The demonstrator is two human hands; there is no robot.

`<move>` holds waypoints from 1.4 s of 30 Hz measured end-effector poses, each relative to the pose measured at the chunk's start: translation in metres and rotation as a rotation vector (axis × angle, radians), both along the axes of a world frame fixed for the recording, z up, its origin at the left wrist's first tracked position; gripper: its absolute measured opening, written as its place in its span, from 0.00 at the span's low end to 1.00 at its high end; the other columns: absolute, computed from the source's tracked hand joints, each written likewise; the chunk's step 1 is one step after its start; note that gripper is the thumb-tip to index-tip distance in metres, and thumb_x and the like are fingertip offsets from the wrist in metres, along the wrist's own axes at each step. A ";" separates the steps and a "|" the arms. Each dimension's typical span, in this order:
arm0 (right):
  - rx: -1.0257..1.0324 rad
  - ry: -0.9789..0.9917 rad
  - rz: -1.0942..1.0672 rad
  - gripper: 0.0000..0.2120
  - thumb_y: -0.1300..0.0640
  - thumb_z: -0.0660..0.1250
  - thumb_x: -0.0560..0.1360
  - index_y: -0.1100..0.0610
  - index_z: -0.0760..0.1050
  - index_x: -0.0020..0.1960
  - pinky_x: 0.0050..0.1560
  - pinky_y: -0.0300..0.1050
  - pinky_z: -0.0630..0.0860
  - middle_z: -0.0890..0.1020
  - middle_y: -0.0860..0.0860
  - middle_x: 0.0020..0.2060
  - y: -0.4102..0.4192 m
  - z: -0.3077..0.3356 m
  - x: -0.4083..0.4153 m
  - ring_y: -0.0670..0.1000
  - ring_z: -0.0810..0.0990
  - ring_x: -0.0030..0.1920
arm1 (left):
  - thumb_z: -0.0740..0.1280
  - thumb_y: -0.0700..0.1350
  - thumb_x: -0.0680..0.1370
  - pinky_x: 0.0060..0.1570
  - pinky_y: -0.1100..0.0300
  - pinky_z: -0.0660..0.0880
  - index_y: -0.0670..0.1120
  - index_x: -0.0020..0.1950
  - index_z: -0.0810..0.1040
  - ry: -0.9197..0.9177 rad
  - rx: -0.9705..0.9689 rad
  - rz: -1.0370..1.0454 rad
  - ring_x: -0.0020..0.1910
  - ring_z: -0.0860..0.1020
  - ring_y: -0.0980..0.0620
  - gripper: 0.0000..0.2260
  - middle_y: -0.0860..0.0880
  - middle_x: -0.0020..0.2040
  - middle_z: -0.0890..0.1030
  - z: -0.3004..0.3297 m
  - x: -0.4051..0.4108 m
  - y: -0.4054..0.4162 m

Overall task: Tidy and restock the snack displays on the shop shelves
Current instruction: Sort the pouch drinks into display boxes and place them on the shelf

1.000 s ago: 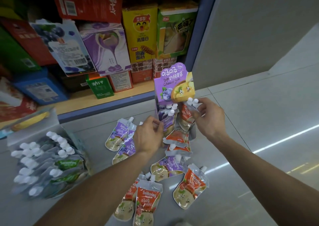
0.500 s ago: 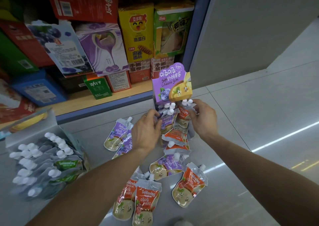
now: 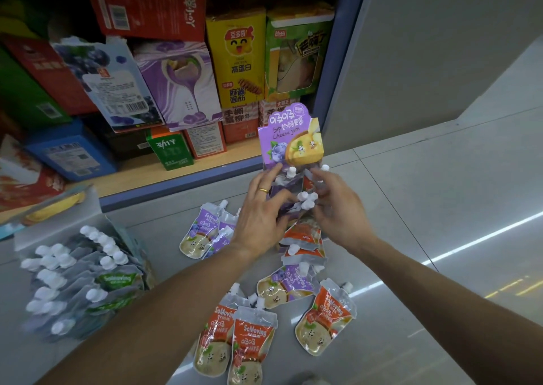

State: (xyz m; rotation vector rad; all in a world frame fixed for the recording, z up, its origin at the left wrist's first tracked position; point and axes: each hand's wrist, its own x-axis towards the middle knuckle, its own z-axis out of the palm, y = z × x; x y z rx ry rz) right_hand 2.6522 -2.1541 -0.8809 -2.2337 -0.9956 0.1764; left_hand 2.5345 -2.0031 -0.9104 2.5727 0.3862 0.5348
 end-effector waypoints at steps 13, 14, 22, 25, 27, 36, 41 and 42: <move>-0.210 -0.133 0.261 0.41 0.54 0.78 0.65 0.55 0.66 0.75 0.58 0.59 0.79 0.55 0.52 0.78 0.013 -0.003 0.024 0.60 0.69 0.72 | 0.81 0.43 0.70 0.78 0.65 0.55 0.48 0.49 0.86 -0.041 -0.053 -0.082 0.79 0.65 0.47 0.10 0.51 0.55 0.85 -0.004 -0.010 0.016; -0.200 -0.137 0.256 0.41 0.54 0.78 0.65 0.55 0.66 0.75 0.59 0.59 0.79 0.55 0.52 0.78 0.014 -0.002 0.023 0.60 0.69 0.72 | 0.81 0.43 0.70 0.77 0.68 0.54 0.48 0.49 0.87 -0.044 -0.059 -0.082 0.79 0.66 0.47 0.10 0.51 0.54 0.86 -0.003 -0.011 0.016; -0.153 -0.101 0.222 0.32 0.49 0.80 0.66 0.55 0.75 0.67 0.62 0.54 0.77 0.69 0.53 0.71 0.016 0.003 0.019 0.55 0.74 0.67 | 0.79 0.46 0.72 0.61 0.48 0.75 0.50 0.53 0.87 0.016 -0.126 0.054 0.62 0.75 0.50 0.11 0.53 0.55 0.81 0.009 -0.007 0.009; -0.039 -0.020 0.013 0.20 0.54 0.79 0.68 0.52 0.78 0.57 0.49 0.48 0.82 0.77 0.48 0.57 0.031 0.011 0.019 0.48 0.82 0.48 | 0.77 0.47 0.75 0.54 0.53 0.76 0.50 0.57 0.85 -0.024 -0.185 0.232 0.58 0.74 0.50 0.11 0.52 0.54 0.78 0.011 0.002 0.006; -0.037 0.040 -0.067 0.15 0.55 0.79 0.70 0.51 0.79 0.55 0.47 0.43 0.82 0.81 0.47 0.51 0.042 0.018 0.020 0.46 0.84 0.44 | 0.76 0.50 0.76 0.52 0.53 0.77 0.50 0.56 0.85 -0.014 -0.225 0.298 0.55 0.77 0.50 0.10 0.51 0.53 0.78 0.010 0.006 0.007; -0.031 -0.049 0.019 0.19 0.65 0.70 0.73 0.52 0.79 0.62 0.55 0.49 0.81 0.83 0.48 0.57 -0.008 0.013 -0.002 0.48 0.80 0.55 | 0.74 0.43 0.78 0.45 0.52 0.77 0.49 0.53 0.76 -0.070 -0.199 0.231 0.47 0.77 0.51 0.08 0.52 0.53 0.75 0.008 0.002 0.001; -0.511 -0.256 0.510 0.43 0.46 0.78 0.65 0.45 0.63 0.75 0.60 0.48 0.75 0.69 0.50 0.71 -0.056 -0.028 -0.022 0.52 0.68 0.67 | 0.66 0.40 0.82 0.45 0.53 0.78 0.49 0.61 0.80 0.015 -0.100 0.123 0.51 0.76 0.51 0.10 0.51 0.53 0.74 -0.007 -0.020 -0.006; -0.510 -0.275 0.501 0.40 0.44 0.78 0.66 0.45 0.66 0.73 0.57 0.47 0.76 0.71 0.51 0.69 -0.057 -0.035 -0.023 0.53 0.70 0.66 | 0.65 0.40 0.82 0.44 0.51 0.79 0.49 0.64 0.80 0.048 -0.089 0.086 0.51 0.76 0.50 0.12 0.51 0.53 0.74 -0.010 -0.023 -0.008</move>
